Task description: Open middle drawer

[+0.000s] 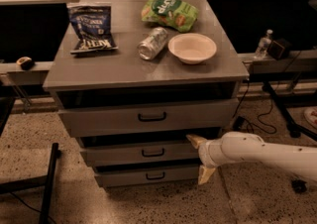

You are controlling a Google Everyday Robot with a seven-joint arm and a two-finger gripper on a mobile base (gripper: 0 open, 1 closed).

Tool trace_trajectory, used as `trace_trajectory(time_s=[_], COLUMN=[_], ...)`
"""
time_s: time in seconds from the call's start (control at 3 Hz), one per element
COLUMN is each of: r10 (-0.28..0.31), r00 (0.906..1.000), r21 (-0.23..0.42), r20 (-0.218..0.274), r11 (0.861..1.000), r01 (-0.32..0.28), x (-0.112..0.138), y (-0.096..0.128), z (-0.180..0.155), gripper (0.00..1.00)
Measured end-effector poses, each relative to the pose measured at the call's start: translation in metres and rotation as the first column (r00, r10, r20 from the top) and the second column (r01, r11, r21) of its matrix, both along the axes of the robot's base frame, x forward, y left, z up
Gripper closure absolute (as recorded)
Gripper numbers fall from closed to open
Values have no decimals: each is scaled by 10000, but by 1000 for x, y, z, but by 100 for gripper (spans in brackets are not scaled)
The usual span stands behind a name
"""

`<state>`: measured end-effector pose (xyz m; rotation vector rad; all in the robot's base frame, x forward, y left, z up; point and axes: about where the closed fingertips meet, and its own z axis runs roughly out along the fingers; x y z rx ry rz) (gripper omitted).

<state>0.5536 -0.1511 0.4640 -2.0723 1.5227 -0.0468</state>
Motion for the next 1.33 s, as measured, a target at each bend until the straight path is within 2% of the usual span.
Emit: trace_trajectory(time_s=[0.33,0.67,1.0,1.33], r10=[-137,-223,-282,-261], r00=[9998,9985,9968,9966], r21=[-139,-229,-265,-304], r20=[-123,-501,-748,-784], r11=[9998,9995,9993,9993], r01=[135,212,263,238], x=[19,35,44,45], y=[-2,-1,-2,-1], z=[-15,-35,-46,-47], gripper=[0,0,14,34])
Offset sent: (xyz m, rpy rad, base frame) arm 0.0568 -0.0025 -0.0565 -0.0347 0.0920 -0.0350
